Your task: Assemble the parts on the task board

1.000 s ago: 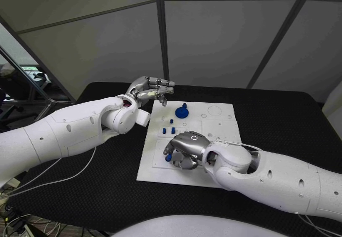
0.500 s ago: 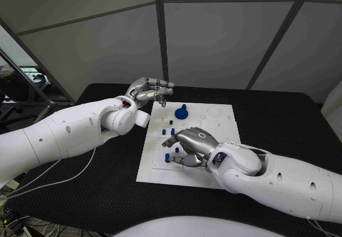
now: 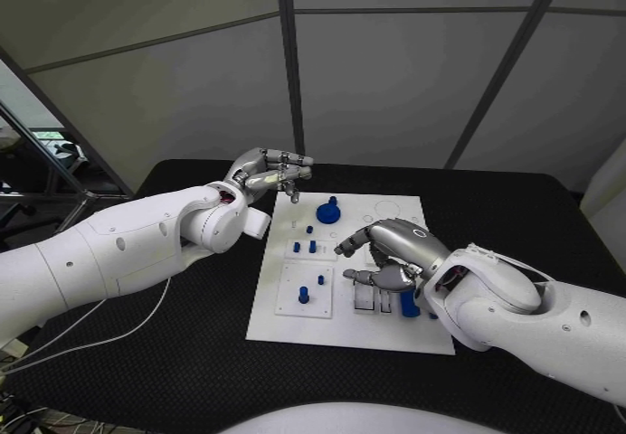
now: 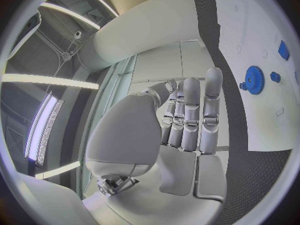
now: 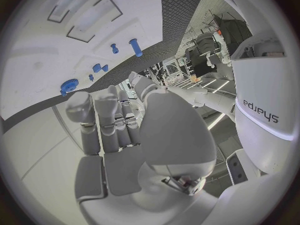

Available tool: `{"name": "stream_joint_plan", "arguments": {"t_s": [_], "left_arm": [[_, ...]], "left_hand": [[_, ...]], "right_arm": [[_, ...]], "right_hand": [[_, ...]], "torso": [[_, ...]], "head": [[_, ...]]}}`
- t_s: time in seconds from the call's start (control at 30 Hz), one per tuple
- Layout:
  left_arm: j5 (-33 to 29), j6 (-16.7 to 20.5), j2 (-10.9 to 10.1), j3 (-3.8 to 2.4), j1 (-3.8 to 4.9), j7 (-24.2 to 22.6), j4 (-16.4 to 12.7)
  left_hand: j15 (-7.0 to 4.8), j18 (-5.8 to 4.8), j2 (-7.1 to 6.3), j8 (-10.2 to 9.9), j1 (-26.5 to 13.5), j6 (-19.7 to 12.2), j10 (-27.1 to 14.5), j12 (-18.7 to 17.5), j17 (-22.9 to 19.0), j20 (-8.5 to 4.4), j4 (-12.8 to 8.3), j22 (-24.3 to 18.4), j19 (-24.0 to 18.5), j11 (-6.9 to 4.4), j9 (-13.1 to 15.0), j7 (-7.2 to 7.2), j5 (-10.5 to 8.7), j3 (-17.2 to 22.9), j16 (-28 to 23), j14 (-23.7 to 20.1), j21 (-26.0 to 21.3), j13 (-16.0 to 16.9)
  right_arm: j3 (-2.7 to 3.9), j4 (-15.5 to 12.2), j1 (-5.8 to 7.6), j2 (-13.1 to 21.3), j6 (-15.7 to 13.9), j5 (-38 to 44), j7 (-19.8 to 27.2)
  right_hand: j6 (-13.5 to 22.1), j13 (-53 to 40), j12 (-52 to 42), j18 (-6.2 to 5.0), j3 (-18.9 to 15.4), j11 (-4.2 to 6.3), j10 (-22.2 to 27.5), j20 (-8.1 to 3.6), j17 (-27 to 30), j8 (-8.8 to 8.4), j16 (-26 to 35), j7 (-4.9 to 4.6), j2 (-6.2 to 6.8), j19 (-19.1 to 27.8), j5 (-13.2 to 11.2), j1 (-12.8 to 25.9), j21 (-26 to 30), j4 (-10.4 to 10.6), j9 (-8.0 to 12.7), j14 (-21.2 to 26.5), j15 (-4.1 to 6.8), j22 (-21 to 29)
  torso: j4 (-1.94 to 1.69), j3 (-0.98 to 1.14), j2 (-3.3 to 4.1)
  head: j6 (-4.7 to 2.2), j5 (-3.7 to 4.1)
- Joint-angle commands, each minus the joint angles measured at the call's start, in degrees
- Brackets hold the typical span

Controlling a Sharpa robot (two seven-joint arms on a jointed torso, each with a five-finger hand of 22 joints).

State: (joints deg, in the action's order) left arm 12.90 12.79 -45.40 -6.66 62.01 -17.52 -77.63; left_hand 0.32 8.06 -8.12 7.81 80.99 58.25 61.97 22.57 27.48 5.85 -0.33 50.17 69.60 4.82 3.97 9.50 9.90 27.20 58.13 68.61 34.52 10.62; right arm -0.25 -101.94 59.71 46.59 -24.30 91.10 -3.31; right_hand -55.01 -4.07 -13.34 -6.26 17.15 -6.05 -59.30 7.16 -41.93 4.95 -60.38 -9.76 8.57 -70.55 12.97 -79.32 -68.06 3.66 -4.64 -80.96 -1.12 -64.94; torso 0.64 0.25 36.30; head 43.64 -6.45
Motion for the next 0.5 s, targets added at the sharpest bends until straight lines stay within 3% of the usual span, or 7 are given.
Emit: {"name": "stream_joint_plan", "arguments": {"t_s": [0.03, 0.17, 0.27, 0.33, 0.37, 0.43, 0.5], "left_arm": [[-0.2, -0.3, 0.0, 0.06, 0.08, -0.4, -0.1], [-0.2, -0.4, -0.1, 0.21, 0.08, -0.3, -0.2], [-0.2, -0.4, -0.3, 0.34, 0.08, -0.2, -0.4], [-0.2, -0.4, -0.5, 0.49, 0.08, -0.2, -0.6], [-0.2, -0.4, -0.6, 0.56, 0.07, -0.1, -0.7], [-0.2, -0.6, -0.7, 0.67, 0.07, -0.1, -1.1], [-0.2, -0.7, -0.9, 0.80, 0.07, 0.0, -1.4]], "left_hand": [[-0.08, 2.42, 0.42, 0.2, 0.1, -0.1, -0.4, 0.4, -0.1, -0.15, -0.4, -0.1, -0.4, 0.13, -0.1, -0.03, -0.22, -0.1, -0.3, -0.4, -0.4, 0.0], [-0.08, 2.42, 0.43, 0.2, 0.0, -0.1, -0.4, 0.4, -0.1, -0.15, -0.4, -0.1, -0.4, 0.13, -0.1, -0.03, -0.23, -0.1, -0.3, -0.5, -0.4, 0.1], [-0.07, 2.45, 0.46, 0.3, -0.1, -0.1, -0.5, 0.5, -0.2, -0.18, -0.4, -0.1, -0.4, 0.14, -0.1, -0.03, -0.23, -0.1, -0.4, -0.5, -0.5, 0.1], [-0.11, 2.49, 0.53, 0.3, -0.2, -0.2, -0.7, 0.7, -0.5, -0.24, -0.4, -0.4, -0.4, 0.13, -0.1, -0.05, -0.22, -0.2, -0.9, -0.7, -0.8, 0.1], [-0.13, 2.50, 0.58, 0.3, -0.2, -0.2, -0.8, 0.8, -0.7, -0.27, -0.3, -0.5, -0.4, 0.13, -0.1, -0.05, -0.22, -0.2, -1.1, -0.8, -0.9, 0.2], [-0.18, 2.53, 0.72, 0.3, -0.3, -0.4, -1.1, 1.2, -1.4, -0.39, -0.4, -1.2, -0.4, 0.12, -0.1, -0.05, -0.22, -0.2, -2.2, -0.9, -1.7, 0.3], [-0.21, 2.52, 0.87, 0.4, -0.4, -0.5, -1.4, 1.6, -2.2, -0.50, -0.4, -2.3, 0.0, 0.04, -0.1, -0.11, -0.22, -0.2, -3.5, -0.5, -2.8, 0.4]], "right_arm": [[0.14, -1.5, 0.20, 1.5, 0.9, -4.6, -0.6], [0.19, -3.4, 0.29, 5.0, 0.1, -9.8, -2.7], [0.20, -4.3, 0.32, 7.5, 0.9, -12.7, -5.3], [0.19, -4.8, 0.34, 9.3, 1.7, -13.8, -7.4], [0.18, -5.0, 0.34, 10.1, 2.1, -14.2, -8.5], [0.16, -5.4, 0.34, 11.6, 2.8, -14.7, -10.6], [0.15, -5.7, 0.34, 12.6, 3.3, -14.9, -12.4]], "right_hand": [[-1.9, -0.1, -1.1, 0.02, 0.2, 0.31, -2.4, -0.08, -1.3, 0.83, -0.9, -0.08, -0.76, -1.2, 0.4, -0.2, -1.2, 0.4, -0.3, -0.5, 0.31, -1.3], [-4.0, -2.4, -5.6, 1.20, 0.4, 2.55, -11.7, -1.19, -6.0, 1.76, -4.2, 1.24, -0.63, -5.4, 0.8, -0.7, -5.6, 0.6, -0.6, -2.4, 1.89, -6.1], [-4.9, -7.5, -11.9, 2.38, -1.5, 4.40, -16.5, -2.92, -11.9, 2.92, -8.5, 2.45, 0.20, -9.0, 0.9, 1.0, -9.8, 1.8, -0.9, -4.2, 3.60, -10.7], [-5.4, -23.2, -26.5, 3.08, -3.1, 4.81, -19.6, -3.37, -17.5, 4.01, -12.4, 3.57, 0.16, -10.9, 1.4, 2.4, -12.0, 3.1, -1.3, -5.1, 4.13, -13.3], [-5.7, -33.8, -35.7, 3.35, -4.0, 4.99, -21.0, -3.58, -20.3, 4.63, -14.2, 3.52, 0.11, -11.6, 1.5, 3.3, -13.0, 3.9, -1.6, -5.5, 4.04, -14.4], [-5.2, -48.8, -48.7, 3.80, -5.5, 5.72, -19.1, -3.43, -23.8, 6.34, -16.8, 4.23, -0.97, -12.4, 3.1, 2.7, -14.2, 5.0, -2.6, -5.6, 5.11, -15.8], [-5.0, -56.2, -54.5, 4.02, -7.4, 4.99, -20.2, -3.81, -26.4, 7.11, -18.3, 3.77, -0.56, -13.3, 4.2, 4.7, -15.2, 6.7, -3.0, -5.7, 4.16, -17.0]], "torso": [[0.15, 0.08, -0.09], [0.08, -0.03, -0.07], [0.22, -0.11, -0.07], [0.34, -0.14, -0.11], [0.30, -0.13, -0.09], [0.30, -0.20, -0.08], [0.33, -0.25, -0.04]], "head": [[-0.07, 0.06], [-0.15, 0.52], [-0.32, 0.93], [-0.39, 1.44], [-0.46, 1.87], [-0.50, 2.53], [-0.55, 2.99]]}}
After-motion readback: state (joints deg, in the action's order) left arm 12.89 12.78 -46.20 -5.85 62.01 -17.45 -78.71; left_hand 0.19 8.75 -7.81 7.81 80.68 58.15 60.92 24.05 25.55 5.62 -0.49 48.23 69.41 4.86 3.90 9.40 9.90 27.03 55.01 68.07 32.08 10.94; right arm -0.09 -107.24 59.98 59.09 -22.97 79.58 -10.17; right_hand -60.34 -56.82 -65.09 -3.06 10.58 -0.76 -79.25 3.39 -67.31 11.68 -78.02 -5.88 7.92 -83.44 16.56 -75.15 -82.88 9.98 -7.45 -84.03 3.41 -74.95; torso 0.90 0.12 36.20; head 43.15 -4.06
